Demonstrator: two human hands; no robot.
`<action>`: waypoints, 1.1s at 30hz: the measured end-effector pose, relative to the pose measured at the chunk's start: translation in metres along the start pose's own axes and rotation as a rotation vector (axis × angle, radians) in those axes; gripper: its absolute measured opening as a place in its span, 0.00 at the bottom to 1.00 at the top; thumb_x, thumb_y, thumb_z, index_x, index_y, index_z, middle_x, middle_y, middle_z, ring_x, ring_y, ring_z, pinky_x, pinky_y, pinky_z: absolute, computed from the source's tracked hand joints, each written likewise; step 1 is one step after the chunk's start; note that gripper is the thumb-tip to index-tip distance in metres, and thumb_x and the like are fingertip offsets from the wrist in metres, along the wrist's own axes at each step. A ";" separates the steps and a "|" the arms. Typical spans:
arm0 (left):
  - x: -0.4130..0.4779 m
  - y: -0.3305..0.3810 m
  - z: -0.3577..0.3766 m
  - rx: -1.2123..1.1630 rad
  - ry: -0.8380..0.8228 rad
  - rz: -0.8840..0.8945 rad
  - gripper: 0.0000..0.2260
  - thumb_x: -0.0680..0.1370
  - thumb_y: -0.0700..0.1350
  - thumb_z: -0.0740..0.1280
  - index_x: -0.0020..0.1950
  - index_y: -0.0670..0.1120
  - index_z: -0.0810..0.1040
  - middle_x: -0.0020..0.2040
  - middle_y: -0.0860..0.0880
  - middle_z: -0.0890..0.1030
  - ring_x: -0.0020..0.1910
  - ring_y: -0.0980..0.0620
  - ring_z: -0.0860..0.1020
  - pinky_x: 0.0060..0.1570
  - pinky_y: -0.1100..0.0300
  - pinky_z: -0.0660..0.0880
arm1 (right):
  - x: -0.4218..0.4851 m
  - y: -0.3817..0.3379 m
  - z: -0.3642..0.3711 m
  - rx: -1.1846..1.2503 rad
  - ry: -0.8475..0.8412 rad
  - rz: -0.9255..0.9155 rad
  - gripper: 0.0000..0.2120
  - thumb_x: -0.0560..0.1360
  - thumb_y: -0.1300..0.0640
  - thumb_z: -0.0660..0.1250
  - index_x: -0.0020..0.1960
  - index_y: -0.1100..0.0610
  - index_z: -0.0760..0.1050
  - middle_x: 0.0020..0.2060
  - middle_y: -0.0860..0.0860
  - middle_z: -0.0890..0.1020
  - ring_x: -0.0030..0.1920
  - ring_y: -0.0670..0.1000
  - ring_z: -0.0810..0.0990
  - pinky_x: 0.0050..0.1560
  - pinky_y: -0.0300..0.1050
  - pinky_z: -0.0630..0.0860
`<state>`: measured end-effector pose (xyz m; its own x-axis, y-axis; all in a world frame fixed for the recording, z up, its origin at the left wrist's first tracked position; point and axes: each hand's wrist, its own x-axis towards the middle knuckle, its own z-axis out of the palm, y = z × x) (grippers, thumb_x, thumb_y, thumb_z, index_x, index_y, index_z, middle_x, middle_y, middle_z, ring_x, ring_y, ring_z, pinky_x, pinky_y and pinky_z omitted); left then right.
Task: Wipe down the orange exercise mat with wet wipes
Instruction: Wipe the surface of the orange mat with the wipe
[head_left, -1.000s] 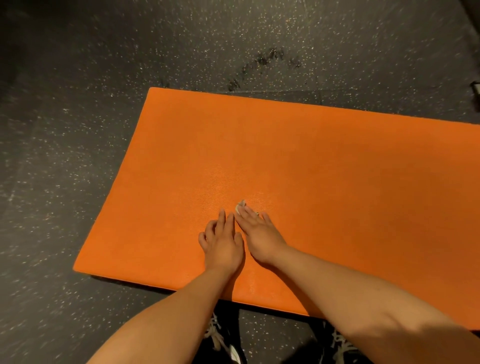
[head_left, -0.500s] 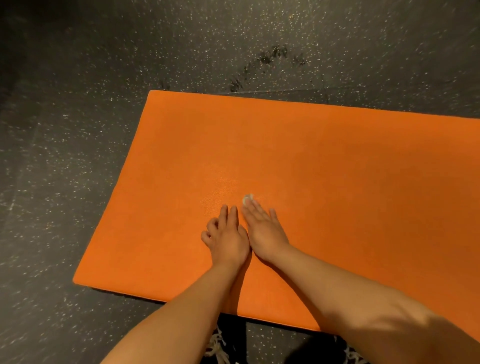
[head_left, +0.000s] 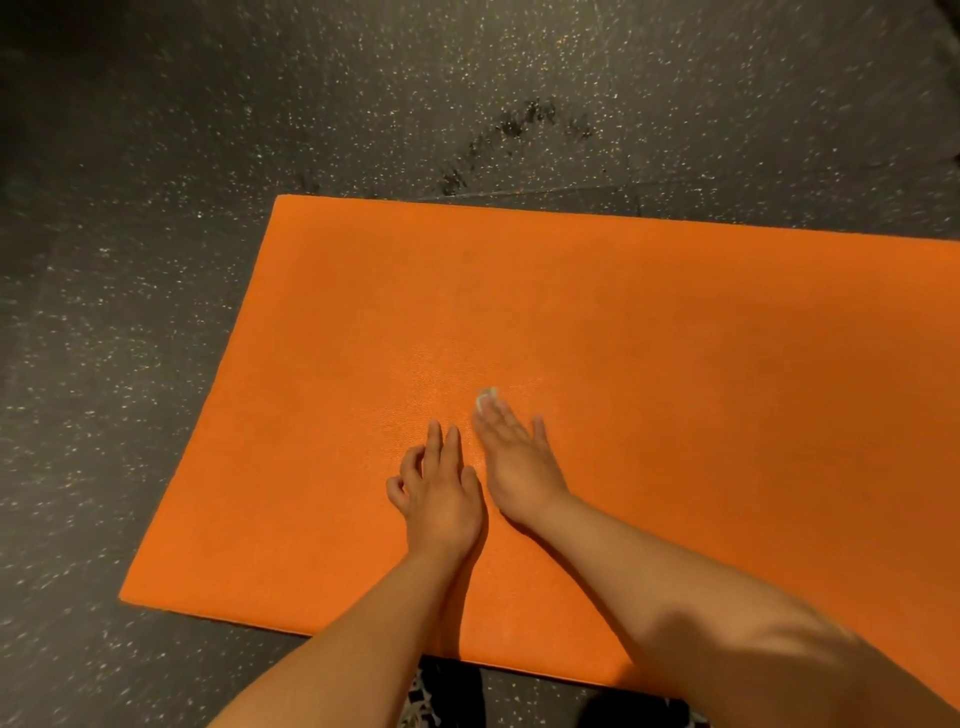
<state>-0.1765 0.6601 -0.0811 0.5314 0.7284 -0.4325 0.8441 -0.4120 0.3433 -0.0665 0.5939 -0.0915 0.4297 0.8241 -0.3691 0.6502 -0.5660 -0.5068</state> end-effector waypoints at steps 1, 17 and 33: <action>0.000 0.000 0.000 -0.006 0.000 -0.002 0.24 0.85 0.51 0.52 0.81 0.58 0.53 0.82 0.57 0.45 0.77 0.51 0.48 0.72 0.45 0.44 | -0.003 -0.003 0.004 0.000 -0.036 -0.059 0.31 0.84 0.59 0.52 0.83 0.50 0.42 0.81 0.44 0.40 0.80 0.45 0.37 0.79 0.59 0.35; 0.011 0.011 -0.006 -0.009 0.040 -0.019 0.23 0.84 0.49 0.53 0.80 0.58 0.57 0.82 0.57 0.50 0.75 0.48 0.52 0.71 0.45 0.49 | 0.008 0.001 -0.006 0.011 0.010 0.032 0.33 0.84 0.61 0.53 0.83 0.51 0.39 0.80 0.45 0.35 0.80 0.46 0.34 0.79 0.56 0.35; 0.042 0.023 -0.004 0.050 0.048 0.030 0.24 0.84 0.50 0.53 0.81 0.58 0.56 0.82 0.56 0.49 0.76 0.47 0.51 0.71 0.44 0.48 | 0.041 0.020 -0.014 -0.022 0.079 0.054 0.34 0.84 0.62 0.52 0.83 0.49 0.38 0.80 0.43 0.33 0.79 0.44 0.32 0.77 0.61 0.32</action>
<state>-0.1352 0.6833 -0.0875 0.5534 0.7402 -0.3819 0.8310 -0.4598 0.3131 -0.0273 0.6168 -0.1061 0.5121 0.7918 -0.3329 0.6378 -0.6101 -0.4701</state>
